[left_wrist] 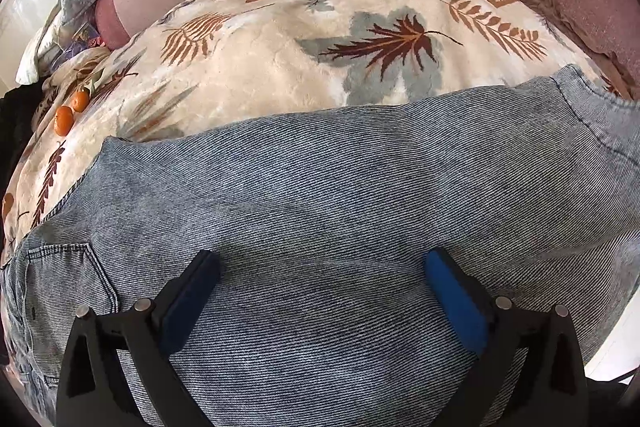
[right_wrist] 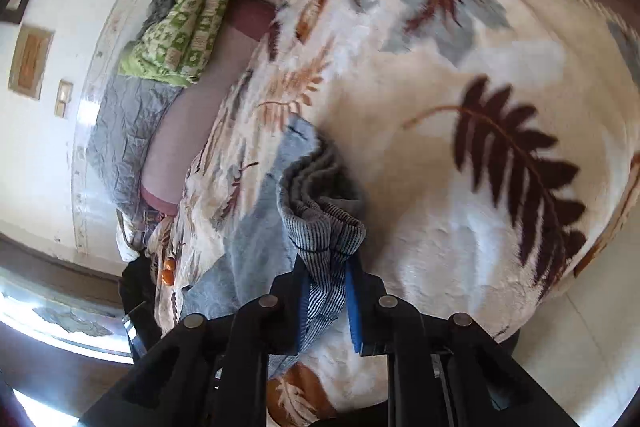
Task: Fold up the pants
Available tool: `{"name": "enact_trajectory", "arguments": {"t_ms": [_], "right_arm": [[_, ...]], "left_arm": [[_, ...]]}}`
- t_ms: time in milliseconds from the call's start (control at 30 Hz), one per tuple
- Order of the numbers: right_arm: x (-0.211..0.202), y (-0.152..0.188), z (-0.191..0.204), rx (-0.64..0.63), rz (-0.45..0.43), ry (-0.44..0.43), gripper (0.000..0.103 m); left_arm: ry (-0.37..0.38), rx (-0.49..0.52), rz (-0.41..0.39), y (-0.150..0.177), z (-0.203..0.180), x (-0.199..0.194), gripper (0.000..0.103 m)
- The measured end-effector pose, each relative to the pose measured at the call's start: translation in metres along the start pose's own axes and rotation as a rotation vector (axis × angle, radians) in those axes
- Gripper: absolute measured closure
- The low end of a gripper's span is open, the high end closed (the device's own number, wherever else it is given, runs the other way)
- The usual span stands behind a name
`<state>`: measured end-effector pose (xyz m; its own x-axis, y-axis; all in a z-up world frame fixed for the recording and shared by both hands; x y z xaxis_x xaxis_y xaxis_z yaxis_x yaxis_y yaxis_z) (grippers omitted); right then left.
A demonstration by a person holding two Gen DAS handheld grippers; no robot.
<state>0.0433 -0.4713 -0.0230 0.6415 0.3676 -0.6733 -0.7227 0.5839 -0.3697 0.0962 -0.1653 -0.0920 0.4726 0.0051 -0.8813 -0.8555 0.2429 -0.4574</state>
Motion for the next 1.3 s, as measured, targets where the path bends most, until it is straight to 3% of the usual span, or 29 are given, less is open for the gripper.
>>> {"name": "enact_trajectory", "arguments": {"t_ms": [100,133,167,233,300,367,467,567,600,667,700,767,800,900,967,1067,1133,1167,1233,1300], "right_arm": [[-0.013,0.0,0.079,-0.224,-0.037,0.027,0.09],[-0.016,0.005,0.106,-0.289,-0.045,0.022,0.09],[-0.018,0.014,0.131,-0.351,-0.051,0.015,0.09],[-0.018,0.039,0.176,-0.472,-0.049,-0.005,0.09],[-0.009,0.078,0.213,-0.61,-0.031,-0.011,0.09],[0.007,0.124,0.236,-0.729,0.022,-0.025,0.09],[0.048,0.192,0.241,-0.843,0.125,-0.01,0.09],[0.101,0.243,0.222,-0.877,0.231,0.001,0.086],[0.119,0.255,0.212,-0.869,0.273,0.006,0.082],[0.12,0.258,0.207,-0.838,0.228,-0.04,0.077],[0.116,0.256,0.207,-0.811,0.253,-0.087,0.061],[0.102,0.25,0.204,-0.736,0.305,-0.162,0.042],[0.093,0.244,0.2,-0.701,0.31,-0.179,0.038],[0.062,0.216,0.179,-0.575,0.276,-0.228,0.037],[0.048,0.19,0.156,-0.459,0.229,-0.231,0.036],[0.038,0.153,0.117,-0.26,0.168,-0.258,0.036],[0.044,0.139,0.096,-0.147,0.176,-0.261,0.036],[0.051,0.133,0.088,-0.106,0.199,-0.248,0.036],[0.061,0.135,0.076,-0.083,0.235,-0.24,0.036],[0.066,0.13,0.069,-0.089,0.239,-0.228,0.036]], "left_arm": [[0.057,-0.027,0.002,-0.002,0.006,-0.001,0.001],[0.093,-0.051,-0.004,-0.005,0.014,-0.002,0.007],[0.121,-0.082,-0.017,-0.005,0.023,-0.007,0.02],[0.222,-0.184,-0.023,-0.003,0.051,-0.018,0.036],[0.282,-0.324,-0.045,0.007,0.096,-0.032,0.037],[0.252,-0.459,-0.088,0.025,0.151,-0.047,0.037],[0.18,-0.631,-0.143,0.061,0.232,-0.067,0.037],[0.133,-0.704,-0.158,0.088,0.278,-0.081,0.037],[0.139,-0.703,-0.154,0.093,0.281,-0.084,0.037],[0.203,-0.688,-0.16,0.096,0.274,-0.091,0.037],[0.24,-0.675,-0.158,0.094,0.266,-0.094,0.037],[0.325,-0.656,-0.149,0.087,0.243,-0.102,0.037],[0.374,-0.64,-0.15,0.081,0.229,-0.105,0.037],[0.474,-0.562,-0.163,0.065,0.185,-0.119,0.037],[0.502,-0.501,-0.17,0.058,0.158,-0.12,0.037],[0.431,-0.425,-0.095,0.061,0.124,-0.093,0.037],[0.345,-0.362,0.081,0.08,0.105,-0.05,0.04],[0.315,-0.323,0.022,0.083,0.103,-0.051,0.04],[0.297,-0.296,0.004,0.082,0.102,-0.067,0.043],[0.401,-0.388,-0.045,0.073,0.116,-0.088,0.044]]}}
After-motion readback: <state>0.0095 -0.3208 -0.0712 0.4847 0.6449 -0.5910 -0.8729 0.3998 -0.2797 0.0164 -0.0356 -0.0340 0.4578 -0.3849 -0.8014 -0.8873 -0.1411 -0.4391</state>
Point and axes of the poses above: each gripper's, at about its wrist camera, not at the fingertips, and x roughly the way its jaws point, z to its left, y to its underside, the point moved 5 cm from there along x, roughly the way its jaws point, and after that the axes turned 1 degree about -x, right-handed, at the moved point
